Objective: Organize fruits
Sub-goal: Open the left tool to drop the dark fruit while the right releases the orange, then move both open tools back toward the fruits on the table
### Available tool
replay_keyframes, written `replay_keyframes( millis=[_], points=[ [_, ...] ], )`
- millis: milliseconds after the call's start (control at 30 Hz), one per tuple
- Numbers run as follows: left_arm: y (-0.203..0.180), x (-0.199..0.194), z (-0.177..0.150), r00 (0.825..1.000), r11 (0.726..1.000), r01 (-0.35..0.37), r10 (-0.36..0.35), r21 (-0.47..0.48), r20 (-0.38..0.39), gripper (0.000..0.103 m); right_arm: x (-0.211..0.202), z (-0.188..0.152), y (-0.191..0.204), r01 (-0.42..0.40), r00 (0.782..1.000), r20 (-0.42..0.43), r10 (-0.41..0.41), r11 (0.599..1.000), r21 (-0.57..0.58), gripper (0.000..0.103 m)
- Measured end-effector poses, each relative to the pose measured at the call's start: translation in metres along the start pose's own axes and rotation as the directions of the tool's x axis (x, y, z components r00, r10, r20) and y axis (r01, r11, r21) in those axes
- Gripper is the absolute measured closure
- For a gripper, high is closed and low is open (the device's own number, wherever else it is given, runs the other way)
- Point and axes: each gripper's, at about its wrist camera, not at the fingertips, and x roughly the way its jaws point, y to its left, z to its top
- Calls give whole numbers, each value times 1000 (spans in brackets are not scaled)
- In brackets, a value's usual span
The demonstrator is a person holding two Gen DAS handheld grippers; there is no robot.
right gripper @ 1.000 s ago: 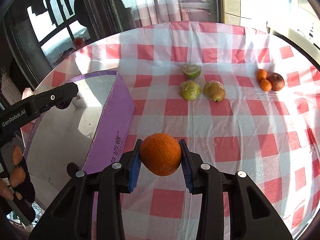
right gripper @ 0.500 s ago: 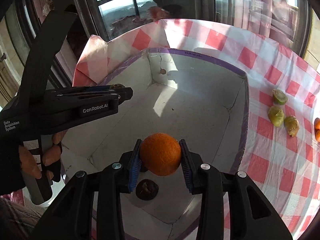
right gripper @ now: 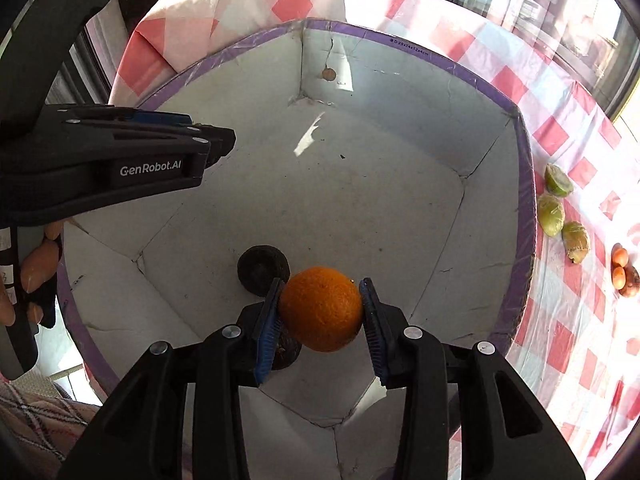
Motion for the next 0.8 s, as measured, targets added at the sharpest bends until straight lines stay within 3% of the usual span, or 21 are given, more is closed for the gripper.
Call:
replay_keyframes(
  millis=[33,133,333,467,667,800],
  points=[
    [0,0,1,1000,1000,-2,2,-3,2,36,-2,0,-1,-8,1000,9,8,1000,4,52],
    [0,-1,3,1000,1000,12,-12,-9,7,26,-9,1,-2,7,1000,28,-7,1000,11,27],
    [-2,-5,-1,999,999,46,-46,-2,-6,17,-16,1,-12,24,1000,-15,-24,999,34,27],
    [-7,-22,-2,999,998,36,-38,51,29,10,-35,5,-16,29,999,-29,-28,999,36,26],
    [-16,-36,-11,993,985,53,-69,166,93,5,-79,11,-17,40,992,119,-38,999,-16,18],
    [-9,-31,-3,988,992,83,-95,96,125,2,-94,10,-25,-17,970,242,10,999,29,17]
  ],
)
